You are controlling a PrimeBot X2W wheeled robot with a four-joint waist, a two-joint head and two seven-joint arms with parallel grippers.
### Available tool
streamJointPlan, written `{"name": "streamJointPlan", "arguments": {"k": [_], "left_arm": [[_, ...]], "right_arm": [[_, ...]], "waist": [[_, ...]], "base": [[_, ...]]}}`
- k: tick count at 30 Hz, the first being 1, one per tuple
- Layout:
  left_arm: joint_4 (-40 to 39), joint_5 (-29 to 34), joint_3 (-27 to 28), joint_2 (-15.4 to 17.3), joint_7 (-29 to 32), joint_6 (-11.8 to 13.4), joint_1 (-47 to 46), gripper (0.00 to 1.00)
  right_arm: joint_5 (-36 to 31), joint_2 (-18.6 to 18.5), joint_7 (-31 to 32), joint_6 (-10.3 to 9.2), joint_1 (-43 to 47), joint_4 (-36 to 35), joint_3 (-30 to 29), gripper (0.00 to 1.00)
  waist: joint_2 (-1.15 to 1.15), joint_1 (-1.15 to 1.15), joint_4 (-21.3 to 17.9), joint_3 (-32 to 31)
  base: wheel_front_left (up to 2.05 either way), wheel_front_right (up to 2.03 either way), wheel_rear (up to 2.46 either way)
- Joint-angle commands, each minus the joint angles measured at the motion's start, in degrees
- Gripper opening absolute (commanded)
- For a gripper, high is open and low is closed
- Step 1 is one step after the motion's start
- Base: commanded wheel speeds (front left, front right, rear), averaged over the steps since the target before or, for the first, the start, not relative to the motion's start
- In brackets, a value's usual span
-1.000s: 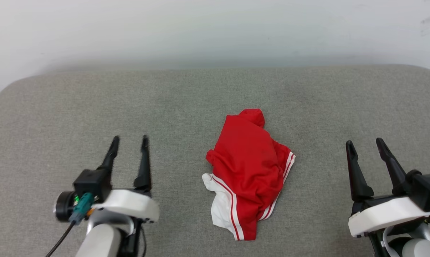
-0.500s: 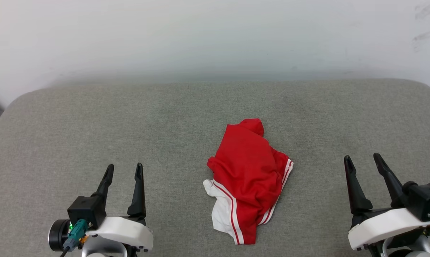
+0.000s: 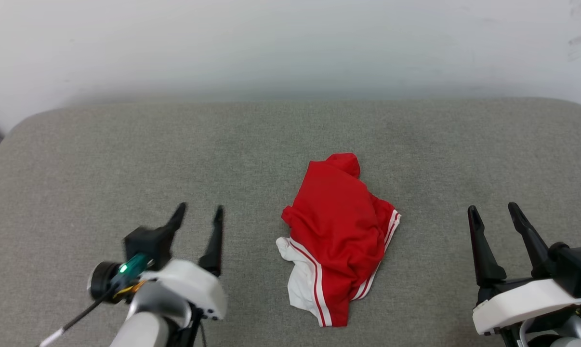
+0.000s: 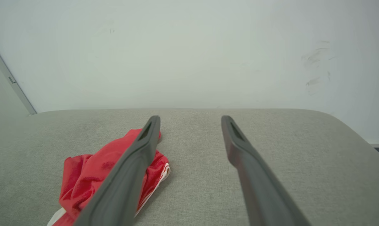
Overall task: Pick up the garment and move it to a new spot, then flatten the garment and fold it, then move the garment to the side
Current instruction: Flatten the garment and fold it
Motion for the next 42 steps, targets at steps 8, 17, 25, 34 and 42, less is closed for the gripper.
{"name": "streamJointPlan", "arguments": {"k": [8, 17, 25, 34, 42], "left_arm": [[3.5, -0.5, -8.6, 0.8, 18.7, -5.9, -6.9, 1.0], [11.6, -2.9, -16.5, 0.0, 36.2, -10.1, -9.2, 1.0], [17.3, -5.0, -20.0, -0.9, 43.0, -11.3, -8.9, 0.0], [0.5, 0.5, -12.6, 7.3, 33.2, -3.4, -9.2, 0.0], [-8.1, -3.5, -3.2, 13.5, 36.1, 5.8, 2.6, 0.0]], "right_arm": [[-0.1, 0.1, -0.3, -0.02, -1.8, -0.2, 0.5, 1.0], [1.1, 0.1, -1.9, -0.02, -4.0, 1.4, 1.3, 1.0], [1.4, 0.1, -2.6, -0.02, -4.4, 2.7, 1.3, 1.0], [1.7, 0.1, -2.8, -0.02, -2.8, 3.5, -0.3, 1.0], [1.4, 0.1, -2.3, -0.02, -2.6, 3.0, -0.8, 1.0]], "waist": [[0.0, 0.0, -1.1, 3.0], [0.0, 0.0, -4.2, 7.2], [0.0, 0.0, -5.2, 7.5], [0.0, 0.0, -1.1, 4.8], [0.0, 0.0, 0.6, 4.3]], "base": [[0.0, 0.0, 0.0], [0.0, 0.0, 0.0], [0.0, 0.0, 0.0], [0.0, 0.0, 0.0], [0.0, 0.0, 0.0]]}}
